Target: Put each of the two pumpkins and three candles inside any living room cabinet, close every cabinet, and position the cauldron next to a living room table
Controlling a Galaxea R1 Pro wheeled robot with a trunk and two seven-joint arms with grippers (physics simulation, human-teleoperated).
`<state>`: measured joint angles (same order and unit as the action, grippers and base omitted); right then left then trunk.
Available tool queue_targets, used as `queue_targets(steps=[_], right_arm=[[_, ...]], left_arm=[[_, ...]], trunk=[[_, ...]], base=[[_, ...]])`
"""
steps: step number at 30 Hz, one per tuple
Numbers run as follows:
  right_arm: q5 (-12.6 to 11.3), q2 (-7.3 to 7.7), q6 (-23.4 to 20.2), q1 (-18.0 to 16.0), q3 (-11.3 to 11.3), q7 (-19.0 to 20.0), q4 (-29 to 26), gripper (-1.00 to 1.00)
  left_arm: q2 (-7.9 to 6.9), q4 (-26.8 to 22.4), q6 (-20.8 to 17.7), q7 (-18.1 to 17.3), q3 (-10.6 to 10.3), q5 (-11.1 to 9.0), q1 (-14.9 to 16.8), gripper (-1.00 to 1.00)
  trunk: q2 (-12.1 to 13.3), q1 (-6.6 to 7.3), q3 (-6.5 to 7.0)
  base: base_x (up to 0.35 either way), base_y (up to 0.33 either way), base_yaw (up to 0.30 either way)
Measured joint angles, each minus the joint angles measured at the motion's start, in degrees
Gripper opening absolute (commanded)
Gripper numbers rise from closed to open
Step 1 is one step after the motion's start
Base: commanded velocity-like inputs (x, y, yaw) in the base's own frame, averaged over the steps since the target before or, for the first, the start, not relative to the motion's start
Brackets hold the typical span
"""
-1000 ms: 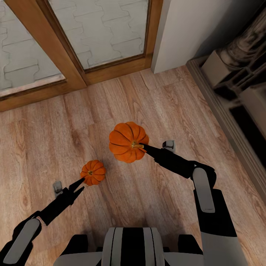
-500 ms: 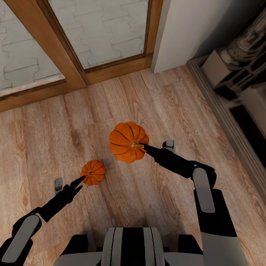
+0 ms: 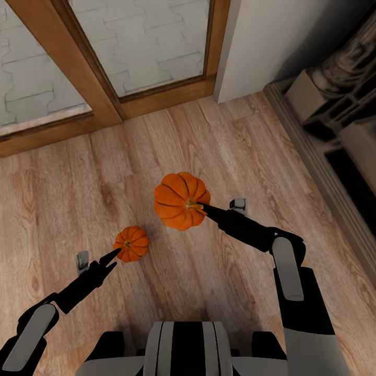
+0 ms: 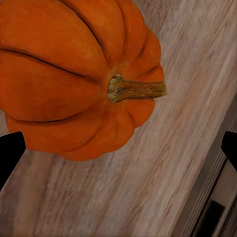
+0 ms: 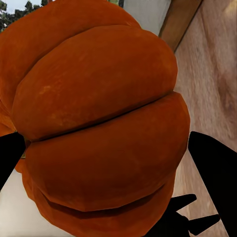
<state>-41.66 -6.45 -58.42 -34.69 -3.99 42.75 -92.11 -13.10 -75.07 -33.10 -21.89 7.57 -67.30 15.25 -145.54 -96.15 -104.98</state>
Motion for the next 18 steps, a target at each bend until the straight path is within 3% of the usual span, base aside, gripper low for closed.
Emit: queue_targets(steps=[18], right_arm=[[-0.07, 0.0, -0.02, 0.0, 0.07, 0.0, 0.0, -1.0]], left_arm=[[0.08, 0.05, 0.18, 0.9, 0.05, 0.18, 0.0, 1.0]], trunk=[[-0.04, -0.08, 0.0]], base=[[0.0, 0.0, 0.0]])
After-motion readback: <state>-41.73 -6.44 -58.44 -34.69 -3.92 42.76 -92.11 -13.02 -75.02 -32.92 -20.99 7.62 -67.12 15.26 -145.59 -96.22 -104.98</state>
